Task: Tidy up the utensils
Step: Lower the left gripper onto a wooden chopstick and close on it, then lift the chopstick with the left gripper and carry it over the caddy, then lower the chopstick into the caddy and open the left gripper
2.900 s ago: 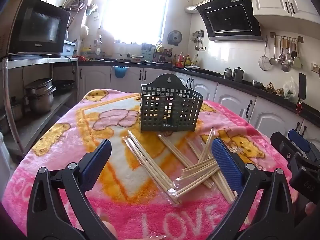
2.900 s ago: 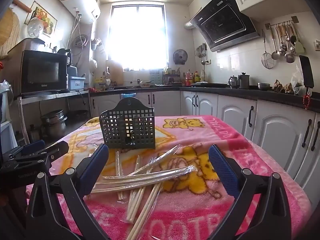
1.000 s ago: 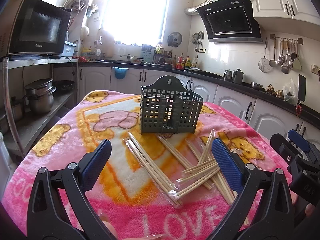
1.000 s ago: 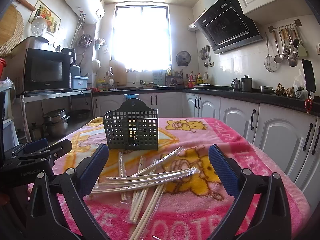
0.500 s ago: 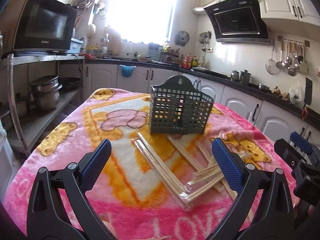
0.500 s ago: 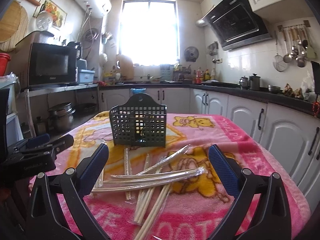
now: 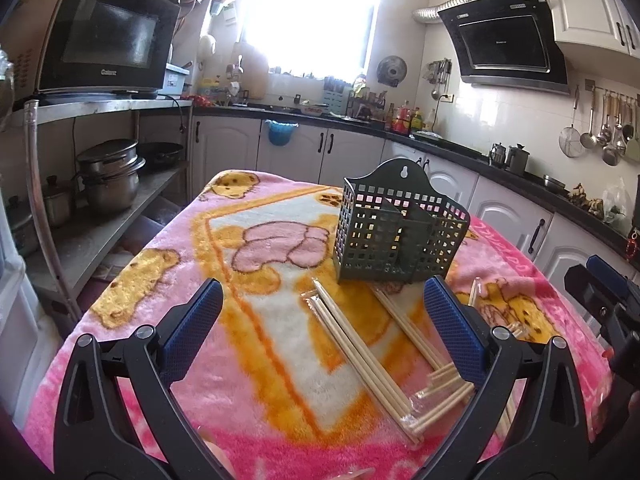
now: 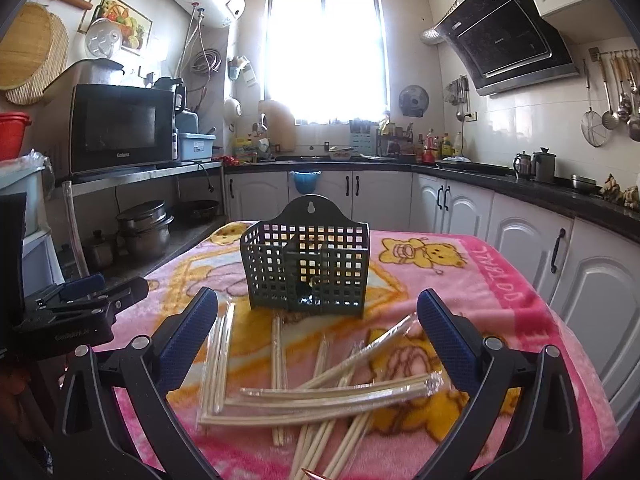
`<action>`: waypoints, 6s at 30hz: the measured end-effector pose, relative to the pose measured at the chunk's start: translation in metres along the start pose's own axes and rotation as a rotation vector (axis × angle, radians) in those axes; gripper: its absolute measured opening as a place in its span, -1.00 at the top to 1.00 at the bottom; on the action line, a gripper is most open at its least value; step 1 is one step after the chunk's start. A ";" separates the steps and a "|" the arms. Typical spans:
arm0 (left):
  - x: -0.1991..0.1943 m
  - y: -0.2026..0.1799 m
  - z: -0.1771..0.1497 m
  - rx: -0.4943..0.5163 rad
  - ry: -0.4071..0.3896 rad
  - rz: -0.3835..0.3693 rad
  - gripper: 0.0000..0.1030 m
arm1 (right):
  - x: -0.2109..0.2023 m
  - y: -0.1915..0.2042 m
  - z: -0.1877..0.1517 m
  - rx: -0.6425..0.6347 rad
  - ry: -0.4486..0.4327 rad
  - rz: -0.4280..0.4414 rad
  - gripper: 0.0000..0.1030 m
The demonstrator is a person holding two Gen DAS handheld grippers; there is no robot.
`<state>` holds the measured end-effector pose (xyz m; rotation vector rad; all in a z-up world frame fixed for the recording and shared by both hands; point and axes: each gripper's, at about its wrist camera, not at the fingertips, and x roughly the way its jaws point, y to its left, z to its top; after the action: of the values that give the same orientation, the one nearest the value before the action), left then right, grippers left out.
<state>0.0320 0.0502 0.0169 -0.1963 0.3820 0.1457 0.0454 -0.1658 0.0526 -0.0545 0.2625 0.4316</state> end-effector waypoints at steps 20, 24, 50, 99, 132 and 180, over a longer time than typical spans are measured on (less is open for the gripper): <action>0.101 -0.001 0.039 0.036 0.232 -0.091 -0.80 | 0.066 -0.060 0.028 0.058 0.159 -0.089 -0.88; 0.124 0.005 0.040 0.034 0.285 -0.072 -0.80 | 0.087 -0.073 0.024 0.065 0.231 -0.111 -0.88; 0.218 0.024 0.013 -0.045 0.557 -0.192 0.07 | 0.206 -0.130 -0.023 0.252 0.625 -0.040 -0.36; 0.097 -0.032 0.132 0.033 0.189 -0.462 0.97 | 0.089 -0.071 0.126 0.142 0.161 0.288 0.87; 0.121 -0.051 0.230 0.079 -0.027 -0.354 0.97 | 0.132 -0.096 0.223 0.162 -0.022 0.216 0.87; 0.148 -0.026 0.155 0.056 0.038 -0.254 0.03 | 0.138 -0.101 0.120 0.171 0.106 0.068 -0.20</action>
<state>0.2273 0.0741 0.1054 -0.1911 0.3949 -0.1189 0.2375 -0.1888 0.1322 0.0992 0.4054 0.4736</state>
